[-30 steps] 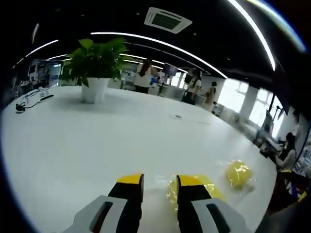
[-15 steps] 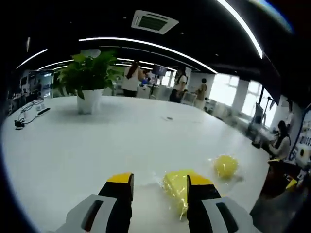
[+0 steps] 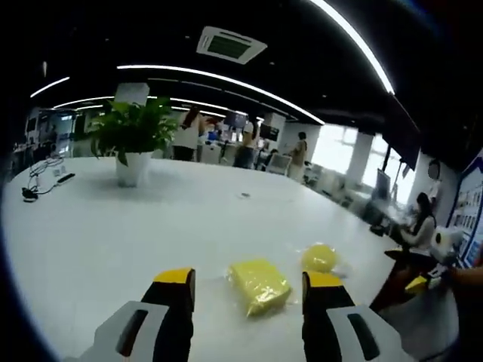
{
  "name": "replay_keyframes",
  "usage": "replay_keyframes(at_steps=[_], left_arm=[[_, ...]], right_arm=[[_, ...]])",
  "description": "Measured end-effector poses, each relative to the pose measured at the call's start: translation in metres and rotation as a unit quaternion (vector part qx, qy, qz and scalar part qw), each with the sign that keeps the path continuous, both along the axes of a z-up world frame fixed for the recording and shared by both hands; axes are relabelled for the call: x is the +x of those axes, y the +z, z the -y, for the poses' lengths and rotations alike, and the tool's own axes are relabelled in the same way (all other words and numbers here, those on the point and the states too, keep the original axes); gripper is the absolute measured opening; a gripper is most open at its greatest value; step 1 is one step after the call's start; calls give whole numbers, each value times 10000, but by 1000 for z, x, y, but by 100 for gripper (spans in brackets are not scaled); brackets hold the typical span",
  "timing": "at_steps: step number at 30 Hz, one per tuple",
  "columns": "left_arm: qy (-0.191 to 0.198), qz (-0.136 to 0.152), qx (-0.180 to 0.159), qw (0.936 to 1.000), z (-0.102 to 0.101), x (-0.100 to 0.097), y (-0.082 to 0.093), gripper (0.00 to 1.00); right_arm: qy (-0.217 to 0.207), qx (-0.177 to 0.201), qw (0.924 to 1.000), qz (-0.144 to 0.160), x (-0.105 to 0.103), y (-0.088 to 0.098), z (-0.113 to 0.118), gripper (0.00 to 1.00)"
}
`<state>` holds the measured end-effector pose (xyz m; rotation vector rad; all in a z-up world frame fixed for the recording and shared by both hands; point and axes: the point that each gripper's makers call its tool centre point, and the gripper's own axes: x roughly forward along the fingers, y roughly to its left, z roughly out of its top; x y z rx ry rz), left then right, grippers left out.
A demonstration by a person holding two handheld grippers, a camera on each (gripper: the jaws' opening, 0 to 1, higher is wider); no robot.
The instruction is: Compare the silicone blocks by pressing each to a similar depth, holding the contact briefly, and releasing to observe deformation and rebound differences across the visible hardness samples.
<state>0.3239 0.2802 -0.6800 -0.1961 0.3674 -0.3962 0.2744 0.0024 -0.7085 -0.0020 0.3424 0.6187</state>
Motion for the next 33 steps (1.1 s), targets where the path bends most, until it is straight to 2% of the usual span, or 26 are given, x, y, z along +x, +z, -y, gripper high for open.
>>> replay_keyframes(at_steps=[4,6,14,19,21,33], left_arm=[[-154,73,106,9998,4,-7,1,63],[-270,85,268,9992,7,-11,-3,64],[-170,-43,45,9998,4,-27,-13,66],[-179,-30,63,9998,7,-25,-11,64],[-308,-19,304,9991,11,-28,-15,64],[-457,-88,325,9984,15,-32,-20,63]], right_arm=[[-16,14,10000,5,0,0,0,96],[-13,-5,10000,12,0,0,0,96],[51,-17,10000,-16,-2,-2,-2,96],[90,-38,9999,-48,-3,-3,-3,96],[94,-32,9999,-47,-3,-3,-3,96],[74,5,10000,-59,-3,-3,0,96]])
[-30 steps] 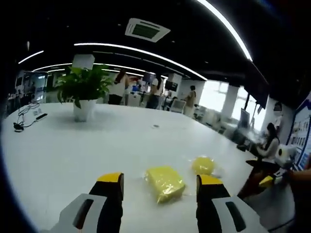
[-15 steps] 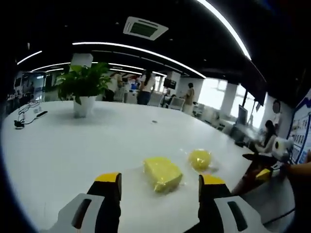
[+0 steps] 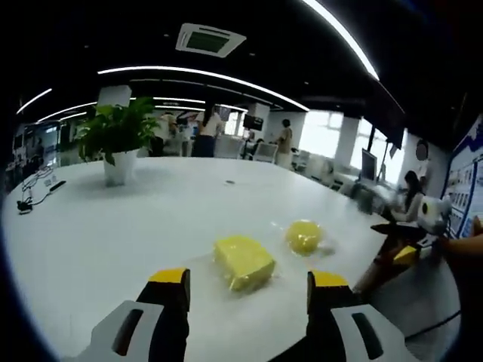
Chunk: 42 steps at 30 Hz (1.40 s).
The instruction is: Compare the silicone blocks by pressing each to a similar depth, holding the contact briefly, and releasing to observe deformation and rebound differences across the visible hardness samples.
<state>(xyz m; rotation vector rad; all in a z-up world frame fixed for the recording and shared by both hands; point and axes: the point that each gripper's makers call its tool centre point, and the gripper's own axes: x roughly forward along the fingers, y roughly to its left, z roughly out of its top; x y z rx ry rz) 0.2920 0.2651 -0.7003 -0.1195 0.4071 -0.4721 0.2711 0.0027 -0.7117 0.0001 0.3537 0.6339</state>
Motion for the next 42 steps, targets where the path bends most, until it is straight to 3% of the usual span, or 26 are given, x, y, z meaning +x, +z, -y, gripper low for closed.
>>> replay_keyframes(at_steps=[10,18,30,32,42], left_arm=[[4,1,19,10000,0,-2,-3,64],[-7,104,161,9998,0,-2,-3,71],[-3,182,221,9996,-3,1,-4,92],[-10,228,239,9995,-3,2,-3,100],[-72,181,264,9995,-4,0,-4,100]], right_arm=[[28,5,10000,-8,-2,0,1,96],[19,20,10000,-5,-2,0,1,96],[15,0,10000,-14,-2,-1,1,96],[15,1,10000,-16,-2,-1,1,96],[-7,-27,10000,-3,-1,-1,2,96]])
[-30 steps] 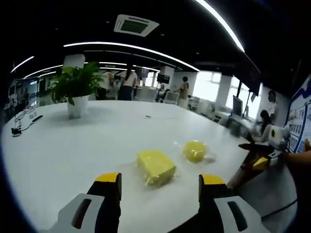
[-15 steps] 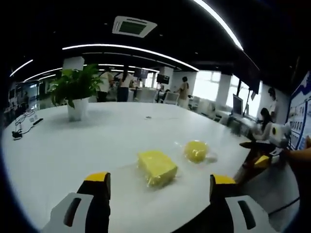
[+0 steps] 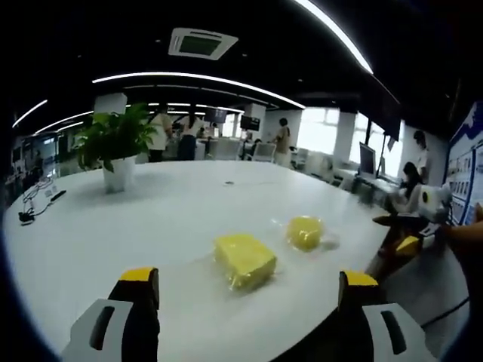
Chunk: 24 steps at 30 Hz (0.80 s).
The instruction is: Compare the silicone blocks by pressing each to a similar depth, holding the contact briefly, and releasing to observe deformation and rebound differences across the visible hardness samples.
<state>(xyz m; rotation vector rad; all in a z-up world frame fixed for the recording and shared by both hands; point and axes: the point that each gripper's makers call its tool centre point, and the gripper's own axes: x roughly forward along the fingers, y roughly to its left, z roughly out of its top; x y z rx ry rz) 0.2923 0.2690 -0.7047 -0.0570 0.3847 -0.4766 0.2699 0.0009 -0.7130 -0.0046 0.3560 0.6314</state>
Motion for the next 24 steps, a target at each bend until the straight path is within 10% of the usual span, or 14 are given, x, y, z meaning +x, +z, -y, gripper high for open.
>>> replay_keyframes(at_steps=[24], left_arm=[[-567,-207,-151,9981,50,7,31,94]], right_arm=[[17,19,10000,-25,1,0,0,96]])
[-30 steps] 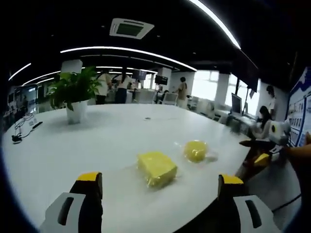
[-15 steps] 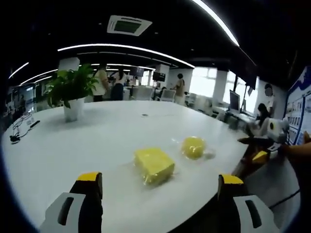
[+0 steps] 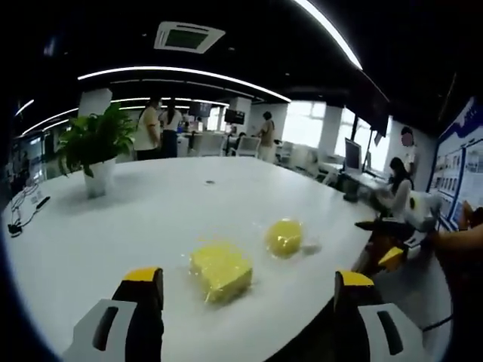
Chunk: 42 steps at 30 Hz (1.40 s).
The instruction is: Compare the silicone blocks by pressing each to a similar depth, holding the contact briefly, and releasing to observe deformation and rebound differences across the visible hardness samples.
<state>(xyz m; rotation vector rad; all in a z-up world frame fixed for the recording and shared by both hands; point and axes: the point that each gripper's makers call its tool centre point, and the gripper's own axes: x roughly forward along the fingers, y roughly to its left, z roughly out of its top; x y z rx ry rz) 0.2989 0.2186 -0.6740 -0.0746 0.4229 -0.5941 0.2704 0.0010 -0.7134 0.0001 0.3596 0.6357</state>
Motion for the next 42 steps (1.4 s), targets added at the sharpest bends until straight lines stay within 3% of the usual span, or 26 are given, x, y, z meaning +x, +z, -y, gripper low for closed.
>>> replay_keyframes(at_steps=[4,11,15,16,21,32,42], left_arm=[[-169,-93,-50,9998,22,13,1,89],[-562,-364,-37,9977,65,25,-14,81],[-456,-478,-102,9978,80,37,-22,74],[-449,-613,-249,9968,90,41,-25,73],[-547,-864,-215,9945,108,51,-41,62],[-440,-1001,-216,9938,117,80,-57,55],[-119,-1349,-452,9898,127,110,-80,54]], right_arm=[[-13,11,10000,8,0,0,1,96],[-37,-2,10000,55,1,2,1,96],[-41,-26,10000,57,1,1,1,96],[-50,-43,10000,54,1,1,2,96],[-96,-17,9999,47,2,1,3,96],[-99,-11,9999,-17,2,-1,3,96],[-68,-51,9999,-103,0,-4,2,96]])
